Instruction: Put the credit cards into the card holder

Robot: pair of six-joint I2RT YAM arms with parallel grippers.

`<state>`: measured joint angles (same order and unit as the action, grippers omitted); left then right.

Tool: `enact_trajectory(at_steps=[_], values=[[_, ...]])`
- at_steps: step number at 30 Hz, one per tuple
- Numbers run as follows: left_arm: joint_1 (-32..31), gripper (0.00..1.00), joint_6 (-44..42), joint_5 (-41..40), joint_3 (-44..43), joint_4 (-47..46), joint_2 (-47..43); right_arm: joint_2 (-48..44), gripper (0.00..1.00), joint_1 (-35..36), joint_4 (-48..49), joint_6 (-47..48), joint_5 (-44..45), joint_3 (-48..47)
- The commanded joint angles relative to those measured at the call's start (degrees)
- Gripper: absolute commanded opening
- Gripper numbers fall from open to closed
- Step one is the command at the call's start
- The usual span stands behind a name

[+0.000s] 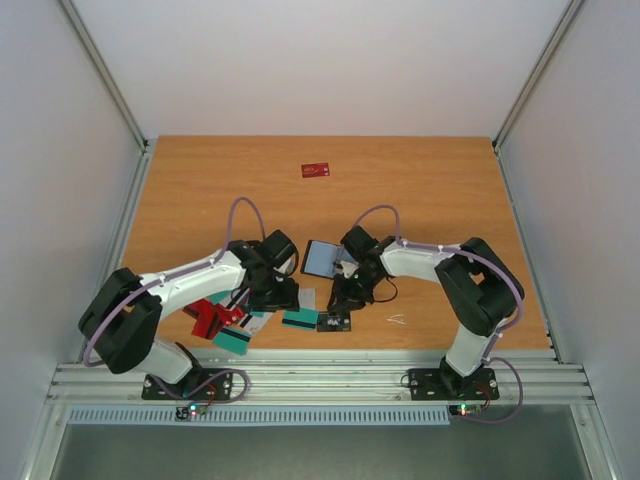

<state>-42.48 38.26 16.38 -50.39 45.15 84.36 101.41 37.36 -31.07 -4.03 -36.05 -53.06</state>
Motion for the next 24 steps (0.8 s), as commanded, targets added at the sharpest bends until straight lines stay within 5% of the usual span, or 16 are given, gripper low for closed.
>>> enact_trajectory(at_steps=[1,24], values=[[-0.1,0.62,-4.1,2.3,-1.9,-3.1,2.4,-2.4,0.25,1.3,-3.6,-2.7,2.6,5.0],[-0.9,0.6,-11.7,12.0,-5.2,-6.9,11.4,-2.7,0.24,7.9,-0.9,-7.5,2.4,8.1]])
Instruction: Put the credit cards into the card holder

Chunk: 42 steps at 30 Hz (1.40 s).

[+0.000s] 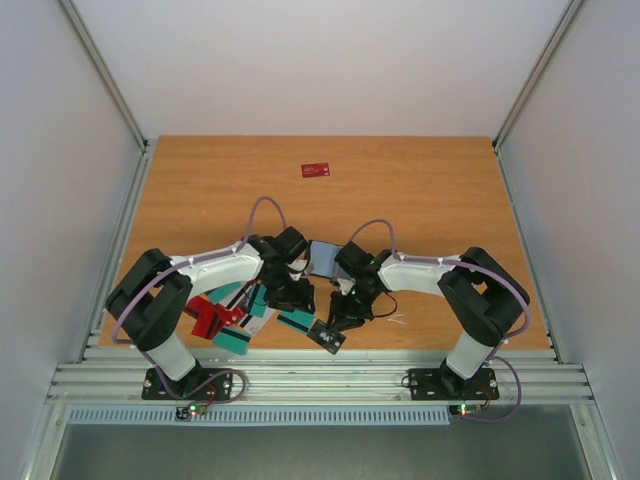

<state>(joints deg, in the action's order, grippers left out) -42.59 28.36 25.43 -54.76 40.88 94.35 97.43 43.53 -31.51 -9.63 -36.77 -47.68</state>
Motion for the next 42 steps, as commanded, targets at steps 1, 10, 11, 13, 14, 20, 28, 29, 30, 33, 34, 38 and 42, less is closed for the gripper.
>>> enact_trajectory(at_steps=[1,10,11,13,14,20,28,29,30,33,34,38,42], values=[[-0.9,0.6,-1.8,3.0,-0.9,-2.5,1.7,1.3,0.24,2.0,-0.1,-2.1,2.8,3.1],[-2.7,0.59,0.5,0.6,-0.3,-2.9,2.1,0.3,0.25,2.9,3.3,-3.0,0.7,6.7],[-2.9,0.59,0.8,0.0,-0.2,-2.9,1.8,0.2,0.25,2.9,3.3,-3.0,0.5,6.8],[-3.0,0.59,2.2,-1.1,0.4,-2.9,0.9,0.1,0.24,2.9,3.7,-2.8,0.2,6.9],[-3.1,0.59,2.8,-1.5,0.5,-2.8,0.3,-0.2,0.24,3.0,4.1,-2.9,-0.1,7.1],[-4.0,0.57,5.5,-2.6,1.3,-2.0,-3.3,-5.8,0.25,2.9,3.3,-2.8,0.8,8.5],[-9.3,0.55,10.2,-4.5,-3.1,2.2,-2.8,-20.3,0.42,2.9,2.5,-12.3,2.2,12.9],[-9.7,0.55,11.1,-4.8,-3.6,2.3,-2.5,-23.2,0.45,2.9,4.4,-14.7,2.0,14.5],[-10.0,0.55,11.5,-5.1,-3.7,2.1,-2.2,-25.1,0.47,3.0,6.3,-17.2,2.0,16.3],[-10.2,0.55,11.9,-5.3,-4.2,2.2,-1.5,-28.8,0.5,3.2,10.4,-23.1,2.2,20.5],[-10.3,0.55,11.8,-5.0,-4.0,1.7,-1.5,-29.4,0.51,3.5,10.8,-24.0,2.6,21.4],[-10.3,0.55,9.9,-4.2,-3.5,0.6,-0.1,-30.7,0.53,5.5,15.0,-29.5,4.8,24.9],[-10.3,0.55,6.9,-2.7,-2.7,-0.8,0.9,-31.9,0.54,10.2,22.3,-36.4,9.5,28.5]])
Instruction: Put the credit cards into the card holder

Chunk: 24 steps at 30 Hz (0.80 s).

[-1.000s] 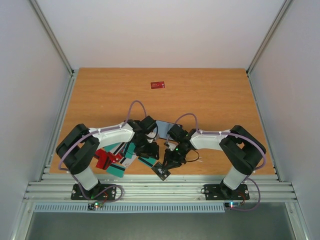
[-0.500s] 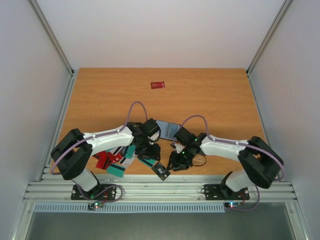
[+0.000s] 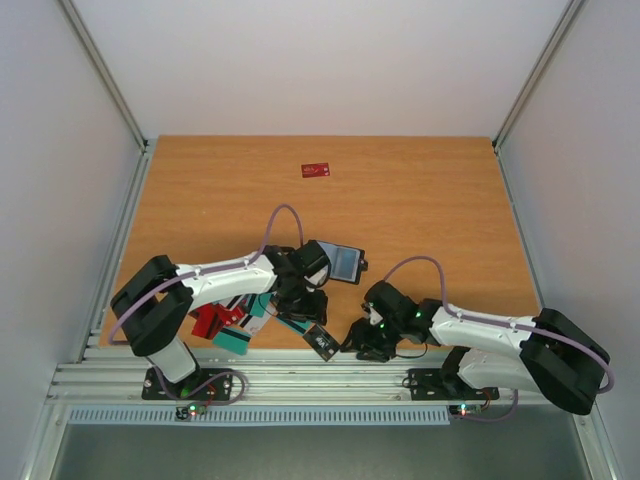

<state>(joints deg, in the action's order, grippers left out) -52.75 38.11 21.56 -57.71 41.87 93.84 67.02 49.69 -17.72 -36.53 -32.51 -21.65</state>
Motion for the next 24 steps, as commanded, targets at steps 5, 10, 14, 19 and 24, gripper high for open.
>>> enact_trajectory(at_steps=[5,10,14,19,24], values=[[-0.2,0.55,-5.1,2.8,1.2,-3.9,2.6,1.1,0.55,10.0,15.5,-14.7,11.9,4.4],[-0.2,0.55,-7.1,4.0,2.3,-5.7,4.4,5.8,0.55,12.7,23.3,-18.1,15.8,5.8],[-0.2,0.55,-8.0,4.7,4.4,-6.9,5.1,9.2,0.55,14.3,28.1,-19.8,17.5,5.9],[-0.2,0.54,-8.4,5.3,6.6,-8.1,5.4,11.4,0.55,15.8,30.6,-21.5,19.7,5.8],[-0.2,0.54,-8.4,6.2,8.4,-9.4,5.5,13.7,0.53,15.9,33.3,-23.6,21.3,6.6]])
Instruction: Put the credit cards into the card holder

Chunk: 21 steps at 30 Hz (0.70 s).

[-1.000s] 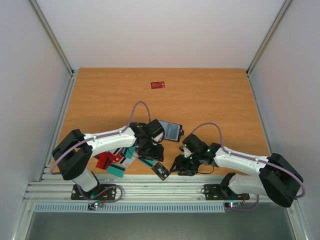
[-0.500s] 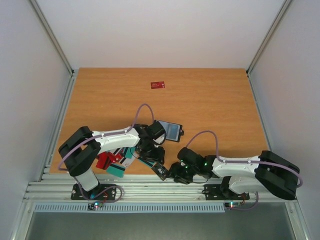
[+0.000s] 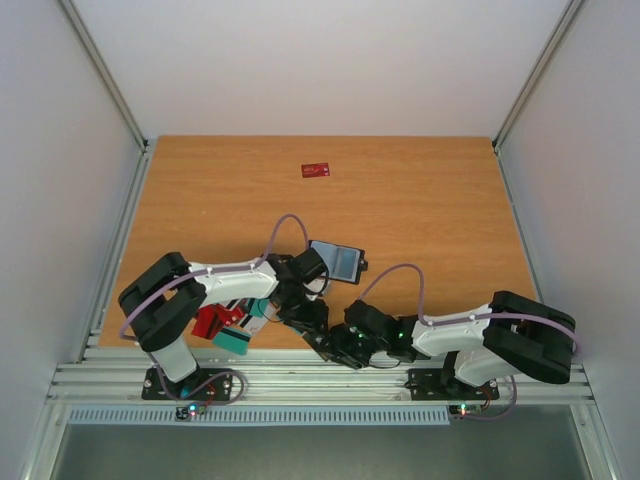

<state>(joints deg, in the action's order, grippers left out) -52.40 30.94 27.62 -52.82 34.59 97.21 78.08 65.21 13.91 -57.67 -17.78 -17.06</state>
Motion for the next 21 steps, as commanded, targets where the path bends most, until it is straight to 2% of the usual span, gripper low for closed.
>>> enact_trajectory(at_steps=[1,8,21], values=[[-0.5,0.54,-1.3,0.4,3.7,-2.3,2.2,3.0,0.53,0.4,3.0,-3.0,7.0,2.5],[-0.5,0.54,-0.3,2.3,5.6,-5.0,2.5,4.7,0.46,0.4,6.1,-3.9,7.7,3.3],[-0.5,0.54,2.8,4.3,9.2,-9.2,1.7,4.5,0.26,0.4,7.0,-3.9,8.7,2.6]])
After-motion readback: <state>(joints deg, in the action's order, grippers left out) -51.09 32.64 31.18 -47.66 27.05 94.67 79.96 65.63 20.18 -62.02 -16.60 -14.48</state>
